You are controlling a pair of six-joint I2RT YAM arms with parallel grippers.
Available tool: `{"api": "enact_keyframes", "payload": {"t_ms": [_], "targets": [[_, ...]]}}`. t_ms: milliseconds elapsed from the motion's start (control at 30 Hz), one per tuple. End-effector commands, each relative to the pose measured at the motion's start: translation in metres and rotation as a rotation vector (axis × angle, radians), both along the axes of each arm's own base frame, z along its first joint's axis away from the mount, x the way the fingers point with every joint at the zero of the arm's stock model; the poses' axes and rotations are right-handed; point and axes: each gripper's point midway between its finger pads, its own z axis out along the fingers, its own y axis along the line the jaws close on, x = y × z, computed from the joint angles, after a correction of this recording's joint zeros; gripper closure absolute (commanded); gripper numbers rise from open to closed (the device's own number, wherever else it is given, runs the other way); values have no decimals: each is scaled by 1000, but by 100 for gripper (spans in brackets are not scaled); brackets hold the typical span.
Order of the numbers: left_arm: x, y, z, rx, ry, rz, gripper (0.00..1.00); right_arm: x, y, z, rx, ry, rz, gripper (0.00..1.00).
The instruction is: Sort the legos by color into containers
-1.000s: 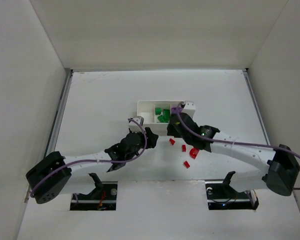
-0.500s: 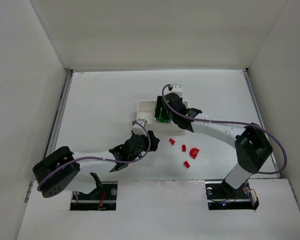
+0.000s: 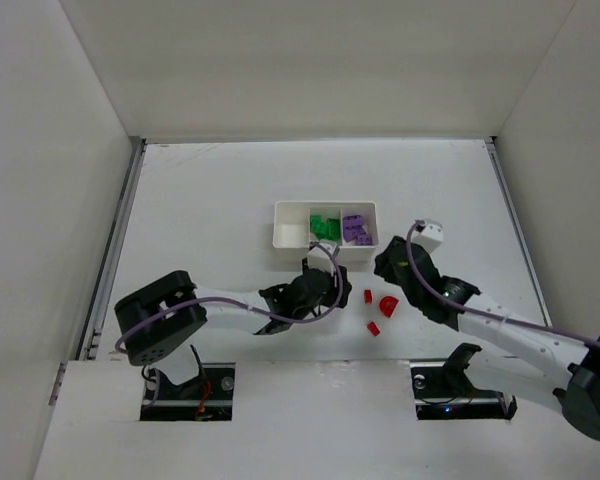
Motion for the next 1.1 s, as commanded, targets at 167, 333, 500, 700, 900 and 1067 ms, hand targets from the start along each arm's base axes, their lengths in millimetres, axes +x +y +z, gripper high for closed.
{"api": "enact_keyframes", "payload": {"t_ms": [167,333,500,700,900,1067], "targets": [[27,-12,-9,131,15,119,47,-38,-48,-42,41,79,-175,36],[29,-21,-23,195,13,122,47,-48,-52,-55,66,110,-175,35],[33,-26,-31,214,13,113,47,-55,-49,-67,55,181,-162,34],[35,-27,-39,237,18,99,48,-61,-45,-76,51,215,-165,34],[35,-25,-48,254,27,87,63,-65,-41,-77,58,232,-153,34],[37,-13,-43,252,23,107,76,-76,-35,-86,66,284,-136,34]]}}
